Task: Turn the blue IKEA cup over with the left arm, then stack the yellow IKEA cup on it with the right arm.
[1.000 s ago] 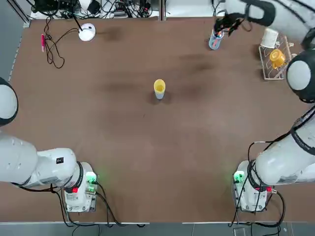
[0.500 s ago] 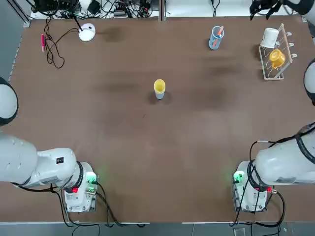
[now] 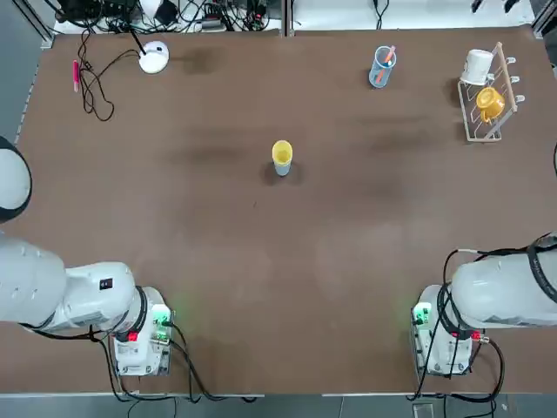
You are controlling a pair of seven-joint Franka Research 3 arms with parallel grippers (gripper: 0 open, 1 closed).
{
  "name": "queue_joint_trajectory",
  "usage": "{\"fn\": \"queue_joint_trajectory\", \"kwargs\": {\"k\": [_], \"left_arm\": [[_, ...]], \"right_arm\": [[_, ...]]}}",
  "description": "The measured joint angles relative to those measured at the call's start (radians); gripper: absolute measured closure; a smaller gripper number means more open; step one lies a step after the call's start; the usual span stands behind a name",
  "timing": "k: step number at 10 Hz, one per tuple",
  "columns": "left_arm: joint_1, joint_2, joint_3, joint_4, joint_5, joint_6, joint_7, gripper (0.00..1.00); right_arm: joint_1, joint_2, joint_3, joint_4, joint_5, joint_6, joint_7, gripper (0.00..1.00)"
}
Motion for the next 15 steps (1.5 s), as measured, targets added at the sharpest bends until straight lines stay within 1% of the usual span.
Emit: {"fn": "queue_joint_trajectory", "kwargs": {"k": [2,8,12,15], "left_arm": [[0.0,0.0,0.0,0.0,0.0,0.0,0.0,0.01],[0.0,0.0,0.0,0.0,0.0,0.0,-0.001,0.01],[0.0,0.0,0.0,0.0,0.0,0.0,-0.001,0.01],[0.0,0.0,0.0,0.0,0.0,0.0,-0.001,0.01]], "right_arm": [[0.001,-0.015,0.003,0.018,0.008,-0.028,0.02,0.0],[0.025,-0.037,0.018,0.022,0.013,-0.093,0.085,0.0],[0.06,-0.038,0.023,0.022,0.013,-0.122,0.119,0.0],[0.064,-0.039,0.023,0.036,0.013,-0.15,0.121,0.0]]}}
